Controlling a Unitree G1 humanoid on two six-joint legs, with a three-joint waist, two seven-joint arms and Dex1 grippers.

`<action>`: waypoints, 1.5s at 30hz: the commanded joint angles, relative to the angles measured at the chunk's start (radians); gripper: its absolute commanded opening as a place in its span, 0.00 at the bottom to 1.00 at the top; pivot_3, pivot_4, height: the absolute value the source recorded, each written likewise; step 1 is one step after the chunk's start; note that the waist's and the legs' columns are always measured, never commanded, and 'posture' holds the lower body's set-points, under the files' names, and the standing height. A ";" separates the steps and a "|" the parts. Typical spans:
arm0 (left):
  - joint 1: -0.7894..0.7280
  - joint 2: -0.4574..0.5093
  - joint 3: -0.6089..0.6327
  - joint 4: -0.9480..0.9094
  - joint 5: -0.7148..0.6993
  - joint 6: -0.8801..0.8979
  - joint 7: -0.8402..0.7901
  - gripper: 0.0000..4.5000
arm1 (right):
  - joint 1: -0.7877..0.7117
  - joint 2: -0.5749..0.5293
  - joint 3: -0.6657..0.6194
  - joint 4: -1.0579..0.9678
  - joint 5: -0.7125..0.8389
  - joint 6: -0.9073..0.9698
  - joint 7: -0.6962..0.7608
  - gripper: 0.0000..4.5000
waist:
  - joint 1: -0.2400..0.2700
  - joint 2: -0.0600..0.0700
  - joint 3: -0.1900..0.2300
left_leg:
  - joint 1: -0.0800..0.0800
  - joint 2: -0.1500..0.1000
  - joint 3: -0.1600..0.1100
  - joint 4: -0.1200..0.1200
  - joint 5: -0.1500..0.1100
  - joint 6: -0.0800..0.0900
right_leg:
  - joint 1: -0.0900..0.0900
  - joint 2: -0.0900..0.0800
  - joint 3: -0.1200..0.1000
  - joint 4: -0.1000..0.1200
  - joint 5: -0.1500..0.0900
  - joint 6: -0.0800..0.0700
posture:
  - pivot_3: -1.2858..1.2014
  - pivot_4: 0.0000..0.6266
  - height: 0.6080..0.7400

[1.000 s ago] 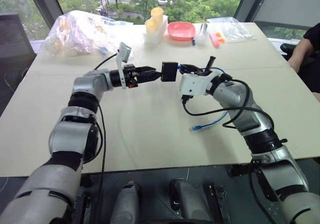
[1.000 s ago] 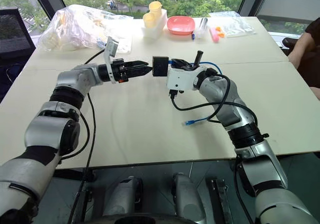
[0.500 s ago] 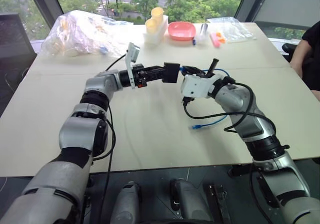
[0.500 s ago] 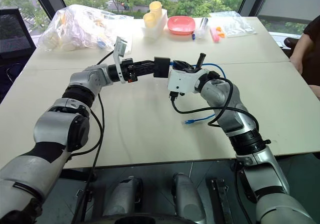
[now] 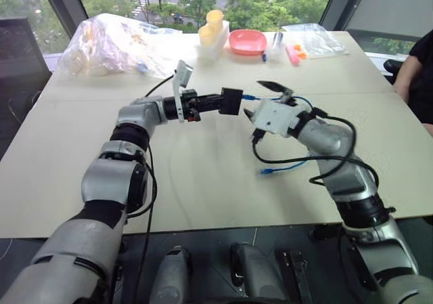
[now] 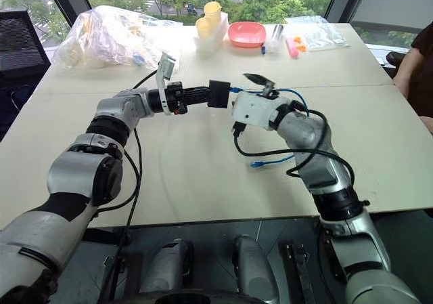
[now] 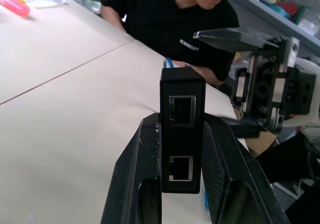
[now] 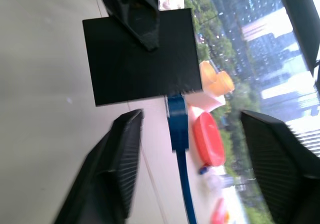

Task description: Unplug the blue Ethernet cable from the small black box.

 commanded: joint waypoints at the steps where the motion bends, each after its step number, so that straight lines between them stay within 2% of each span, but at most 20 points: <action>1: -0.026 0.025 0.039 -0.014 -0.026 0.047 -0.055 0.11 | 0.058 0.161 -0.222 -0.225 0.403 0.435 0.048 0.81 | -0.002 0.000 0.000 | 0.000 0.000 0.000 0.000 0.000 0.000 | 0.000 0.000 0.000 0.000 0.000 0.001 | 0.52 0.24 1.00; 4: -0.028 0.049 0.047 -0.033 -0.056 0.173 -0.176 0.11 | 0.056 0.347 -0.420 -0.258 0.715 0.663 -0.020 0.81 | -0.004 0.000 0.000 | 0.001 0.001 0.000 0.001 0.000 0.000 | 0.000 0.000 0.000 0.003 0.001 0.000 | 0.52 0.24 1.00; 6: -0.027 0.062 0.054 -0.051 -0.077 0.251 -0.238 0.11 | 0.043 0.442 -0.501 -0.250 0.837 0.729 -0.091 0.81 | -0.005 0.000 0.000 | 0.002 0.001 -0.001 0.001 0.000 0.000 | 0.000 0.000 -0.001 0.004 0.000 -0.001 | 0.52 0.24 1.00; 9: -0.012 0.074 0.062 -0.087 -0.100 0.327 -0.267 0.11 | 0.037 0.526 -0.532 -0.219 0.926 0.728 -0.173 0.81 | -0.005 0.001 0.000 | 0.003 0.001 -0.002 0.001 0.000 0.000 | 0.000 0.000 -0.001 0.007 -0.001 -0.004 | 0.52 0.24 1.00; 13: 0.021 0.082 0.059 -0.156 -0.116 0.391 -0.278 0.11 | 0.040 0.572 -0.520 -0.208 1.008 0.688 -0.240 0.81 | -0.006 0.001 0.000 | 0.003 0.001 -0.002 0.001 0.000 0.000 | 0.000 0.000 -0.001 0.007 -0.001 -0.003 | 0.52 0.24 1.00; 25: 0.068 0.070 0.062 -0.240 -0.129 0.441 -0.240 0.11 | 0.053 0.514 -0.433 -0.183 1.146 0.606 -0.309 0.81 | -0.007 0.001 0.000 | 0.002 0.001 -0.002 0.001 0.000 0.000 | -0.001 0.000 -0.001 0.007 -0.001 -0.003 | 0.52 0.24 1.00; 43: 0.107 0.058 0.047 -0.304 -0.149 0.464 -0.230 0.11 | 0.055 0.437 -0.348 -0.120 1.203 0.519 -0.346 0.81 | -0.007 0.001 0.000 | 0.002 0.001 -0.002 0.001 0.000 0.000 | -0.001 0.000 -0.001 0.007 -0.002 -0.003 | 0.52 0.24 1.00; 45: 0.112 0.057 0.044 -0.311 -0.150 0.466 -0.230 0.11 | 0.056 0.433 -0.339 -0.120 1.211 0.517 -0.346 0.69 | -0.007 0.001 0.000 | 0.002 0.001 -0.002 0.001 0.000 0.000 | -0.001 0.000 -0.001 0.007 -0.002 -0.003 | 0.52 0.24 1.00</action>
